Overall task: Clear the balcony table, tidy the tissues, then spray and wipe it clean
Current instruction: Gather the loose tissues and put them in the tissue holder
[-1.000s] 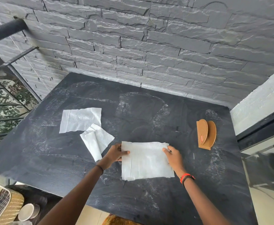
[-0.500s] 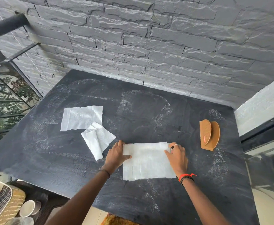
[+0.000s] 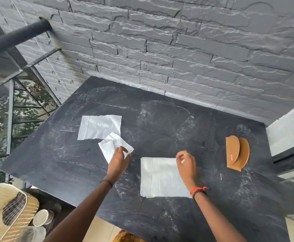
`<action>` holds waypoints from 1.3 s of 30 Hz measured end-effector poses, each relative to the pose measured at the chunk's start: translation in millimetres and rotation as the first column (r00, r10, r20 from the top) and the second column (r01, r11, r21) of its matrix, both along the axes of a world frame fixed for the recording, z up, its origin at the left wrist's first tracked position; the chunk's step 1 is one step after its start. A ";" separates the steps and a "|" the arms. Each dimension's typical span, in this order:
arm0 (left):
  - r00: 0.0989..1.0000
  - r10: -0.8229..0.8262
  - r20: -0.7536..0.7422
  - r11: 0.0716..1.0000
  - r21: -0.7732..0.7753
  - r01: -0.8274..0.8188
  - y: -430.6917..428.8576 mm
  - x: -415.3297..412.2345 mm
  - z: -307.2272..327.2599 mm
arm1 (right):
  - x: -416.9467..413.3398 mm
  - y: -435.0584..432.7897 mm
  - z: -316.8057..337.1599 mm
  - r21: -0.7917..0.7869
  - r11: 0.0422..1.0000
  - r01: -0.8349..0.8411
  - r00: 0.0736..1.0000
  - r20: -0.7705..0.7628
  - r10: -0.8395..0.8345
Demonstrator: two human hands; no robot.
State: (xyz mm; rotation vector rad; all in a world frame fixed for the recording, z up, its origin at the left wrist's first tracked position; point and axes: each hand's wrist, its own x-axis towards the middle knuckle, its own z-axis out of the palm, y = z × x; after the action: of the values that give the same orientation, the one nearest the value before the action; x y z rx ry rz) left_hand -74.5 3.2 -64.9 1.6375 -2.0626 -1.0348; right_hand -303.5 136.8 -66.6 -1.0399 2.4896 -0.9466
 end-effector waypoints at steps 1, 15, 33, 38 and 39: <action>0.999 0.051 0.007 0.998 -0.022 -0.051 -5.9 9.2 0.7 | 10.2 -10.0 -1.0 -0.014 0.999 -0.041 0.999 0.025 0.041; 0.955 0.295 -0.002 0.940 0.177 -0.290 -54.4 52.1 -19.2 | 133.7 -116.5 -0.7 0.029 0.923 -0.383 0.909 0.187 0.371; 0.983 0.182 0.035 0.943 0.275 -0.185 -83.7 68.1 -18.3 | 140.5 -175.9 -19.8 0.253 0.900 -0.356 0.929 -0.008 0.370; 0.942 0.298 -0.153 0.883 0.419 -0.211 -90.4 75.9 -4.4 | 125.7 -172.1 -2.0 0.068 0.982 -0.178 0.920 0.365 0.141; 0.923 0.327 -0.205 0.868 0.451 -0.207 -90.7 75.5 1.3 | 120.4 -169.4 0.6 0.043 0.990 -0.131 0.900 0.424 0.101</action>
State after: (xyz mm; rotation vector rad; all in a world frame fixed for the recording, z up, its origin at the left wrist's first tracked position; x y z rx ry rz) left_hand 1.0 -87.5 -63.6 1.7859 -1.4432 -1.5822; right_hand -183.1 -32.6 -65.9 -0.8433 2.0655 -0.9260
